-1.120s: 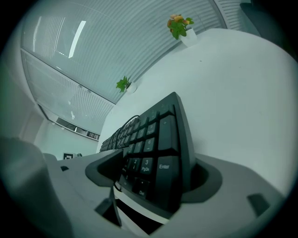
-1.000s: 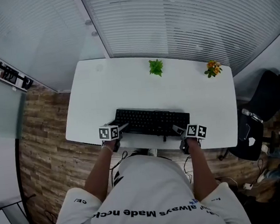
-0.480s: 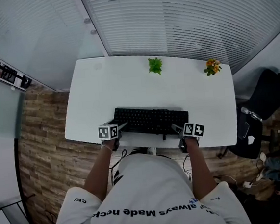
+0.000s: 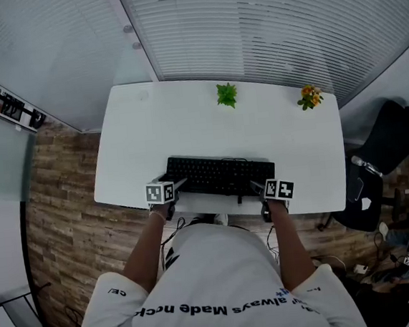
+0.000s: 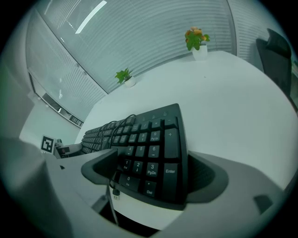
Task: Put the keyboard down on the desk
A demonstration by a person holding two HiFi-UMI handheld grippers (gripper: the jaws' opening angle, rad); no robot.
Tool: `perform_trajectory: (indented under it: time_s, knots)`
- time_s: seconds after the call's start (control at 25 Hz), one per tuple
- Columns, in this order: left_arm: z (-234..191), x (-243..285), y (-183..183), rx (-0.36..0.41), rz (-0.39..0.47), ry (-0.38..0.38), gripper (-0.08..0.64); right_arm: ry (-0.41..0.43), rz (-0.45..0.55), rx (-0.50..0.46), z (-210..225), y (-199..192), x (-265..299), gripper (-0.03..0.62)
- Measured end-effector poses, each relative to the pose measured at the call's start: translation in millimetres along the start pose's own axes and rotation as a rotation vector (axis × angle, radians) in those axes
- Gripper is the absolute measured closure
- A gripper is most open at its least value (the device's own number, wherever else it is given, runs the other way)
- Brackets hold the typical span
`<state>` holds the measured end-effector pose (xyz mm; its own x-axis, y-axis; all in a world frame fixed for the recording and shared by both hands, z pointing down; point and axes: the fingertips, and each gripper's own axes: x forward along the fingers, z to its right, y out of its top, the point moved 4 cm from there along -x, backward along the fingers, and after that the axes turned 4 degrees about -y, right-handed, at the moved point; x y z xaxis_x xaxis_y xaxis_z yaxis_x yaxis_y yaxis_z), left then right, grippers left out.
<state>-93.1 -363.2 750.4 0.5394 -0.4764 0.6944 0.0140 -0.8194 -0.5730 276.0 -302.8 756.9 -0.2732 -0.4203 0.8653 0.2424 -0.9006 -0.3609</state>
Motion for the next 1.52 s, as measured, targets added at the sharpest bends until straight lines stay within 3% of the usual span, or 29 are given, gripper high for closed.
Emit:
perform_trajectory:
  time_s: [0.16,0.4,0.6,0.72,0.96,1.08,1.36,1.52]
  knots:
    - [3.0,0.9,-2.7,0.072,-0.024,0.051,0.163,-0.07,-0.001,-0.047,1.6,-2.9,1.6,0.115]
    - [3.5,0.6,-2.6,0.087,-0.023,0.075,0.163,-0.162,0.012,-0.142,-0.9,-1.8,0.0,0.115]
    - [5.5,-2.0,-0.3,0.112,-0.012,0.098,0.163,-0.178,0.031,-0.175,-1.8,0.4,-2.3,0.118]
    - [5.2,-9.8,6.1,0.141,0.02,0.125,0.163,-0.16,0.064,-0.169,-0.8,5.2,-8.1,0.163]
    - [18.6,-40.3,27.7,0.181,0.156,0.122,0.167,-0.138,0.198,-0.232,-3.0,21.9,-39.5,0.323]
    - [42.4,-59.6,48.1,0.222,0.262,0.063,0.285,-0.09,0.293,-0.318,-18.4,32.6,-56.8,0.404]
    - [118.2,-116.3,102.4,0.359,0.477,-0.069,0.412,0.009,0.508,-0.428,-73.4,65.8,-127.2,0.474]
    - [161.1,-147.9,123.1,0.437,0.567,-0.135,0.448,0.052,0.605,-0.479,-101.6,77.2,-169.6,0.496]
